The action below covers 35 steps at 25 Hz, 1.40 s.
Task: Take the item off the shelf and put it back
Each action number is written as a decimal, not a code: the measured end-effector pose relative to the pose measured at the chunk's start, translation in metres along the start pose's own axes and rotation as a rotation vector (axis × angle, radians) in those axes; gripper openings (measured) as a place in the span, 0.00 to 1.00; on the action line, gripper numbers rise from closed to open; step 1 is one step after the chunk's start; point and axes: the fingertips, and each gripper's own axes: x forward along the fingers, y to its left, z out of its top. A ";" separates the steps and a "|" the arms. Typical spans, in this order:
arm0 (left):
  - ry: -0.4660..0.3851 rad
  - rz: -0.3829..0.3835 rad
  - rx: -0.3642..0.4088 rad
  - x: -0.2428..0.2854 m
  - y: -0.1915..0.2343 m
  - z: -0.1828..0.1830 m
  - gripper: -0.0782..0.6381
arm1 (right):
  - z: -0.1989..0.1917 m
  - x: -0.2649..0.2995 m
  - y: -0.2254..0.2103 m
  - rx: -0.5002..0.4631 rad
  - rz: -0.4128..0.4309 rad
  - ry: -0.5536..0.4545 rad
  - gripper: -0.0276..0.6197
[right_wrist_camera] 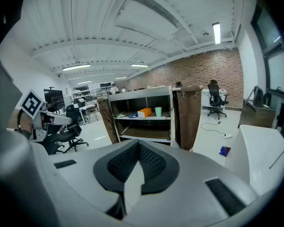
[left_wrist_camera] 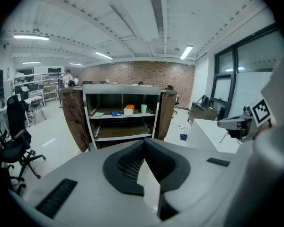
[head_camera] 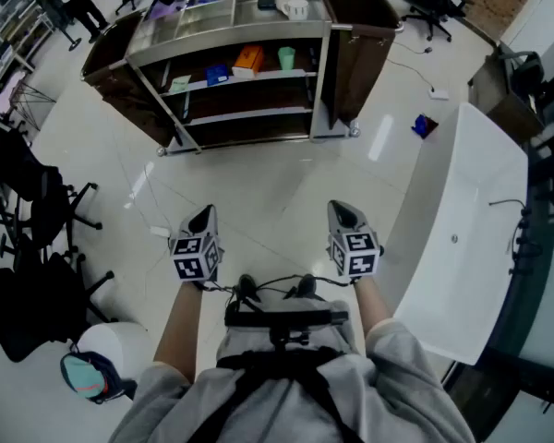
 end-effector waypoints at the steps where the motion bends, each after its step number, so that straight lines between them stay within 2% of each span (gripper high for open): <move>1: -0.005 0.000 -0.004 0.001 -0.007 0.002 0.12 | 0.000 -0.001 -0.006 -0.002 0.005 0.000 0.06; 7: -0.043 0.009 -0.025 0.007 -0.041 0.020 0.12 | 0.000 -0.010 -0.038 -0.009 0.027 -0.006 0.06; 13: -0.053 0.000 0.019 0.019 -0.056 0.042 0.12 | 0.008 -0.003 -0.053 0.026 0.038 -0.014 0.06; 24: -0.035 -0.095 0.031 0.106 -0.040 0.082 0.12 | 0.046 0.060 -0.060 0.029 -0.004 -0.022 0.06; 35: -0.034 -0.203 0.090 0.188 -0.004 0.121 0.12 | 0.081 0.135 -0.051 0.027 -0.067 -0.022 0.06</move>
